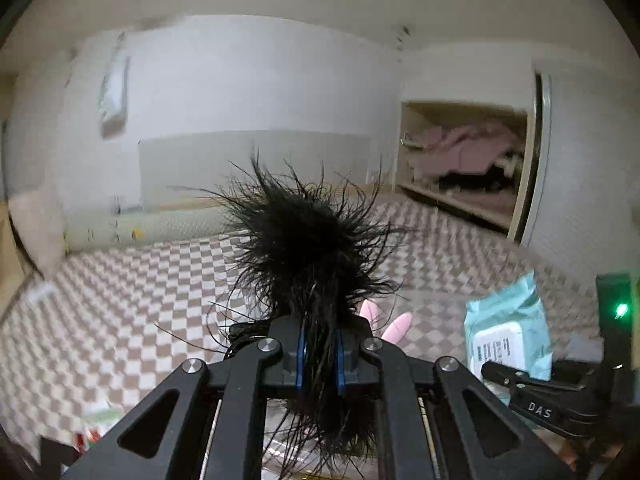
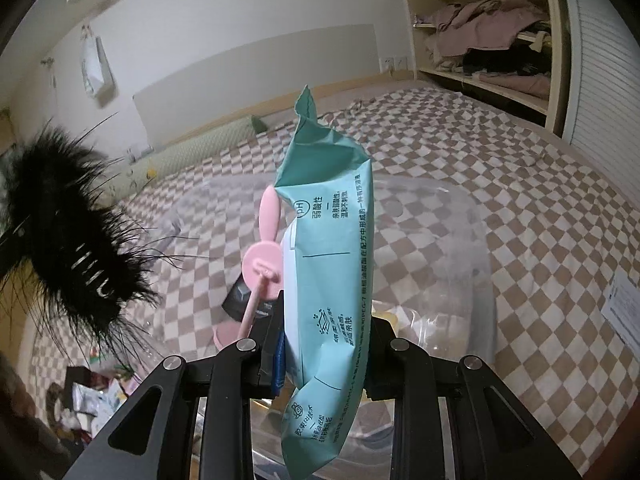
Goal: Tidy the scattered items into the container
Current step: 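Carry the teal packet and the black feather tuft over the clear box with both tools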
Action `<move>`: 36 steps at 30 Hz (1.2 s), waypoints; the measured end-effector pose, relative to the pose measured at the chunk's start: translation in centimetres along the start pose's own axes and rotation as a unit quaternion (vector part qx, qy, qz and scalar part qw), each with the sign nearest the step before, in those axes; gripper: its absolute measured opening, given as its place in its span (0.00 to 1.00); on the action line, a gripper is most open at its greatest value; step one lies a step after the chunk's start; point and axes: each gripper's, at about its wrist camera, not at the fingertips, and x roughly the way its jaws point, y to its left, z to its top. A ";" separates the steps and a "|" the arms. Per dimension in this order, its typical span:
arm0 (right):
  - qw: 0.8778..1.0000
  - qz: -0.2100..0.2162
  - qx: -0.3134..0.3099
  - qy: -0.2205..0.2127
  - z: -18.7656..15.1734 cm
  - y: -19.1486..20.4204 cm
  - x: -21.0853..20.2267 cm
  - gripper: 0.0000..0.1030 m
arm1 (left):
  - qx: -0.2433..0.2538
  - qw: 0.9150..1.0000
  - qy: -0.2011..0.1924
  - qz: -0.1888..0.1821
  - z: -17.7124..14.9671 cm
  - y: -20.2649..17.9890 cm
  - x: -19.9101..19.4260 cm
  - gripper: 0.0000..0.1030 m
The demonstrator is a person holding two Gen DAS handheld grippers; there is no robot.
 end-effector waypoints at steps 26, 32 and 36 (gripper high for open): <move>0.997 -0.004 -0.021 0.072 -1.3 1.6 2.5 0.28 | 0.052 0.983 0.178 0.009 -3.9 -2.0 10.5 0.11; 0.996 -0.021 -0.031 0.075 -1.5 1.5 1.9 0.28 | 0.057 0.973 0.222 -0.010 -5.1 -2.4 11.5 0.11; 0.996 -0.026 -0.033 0.072 -1.5 1.5 1.3 0.28 | 0.066 0.968 0.240 -0.019 -5.7 -3.0 11.9 0.11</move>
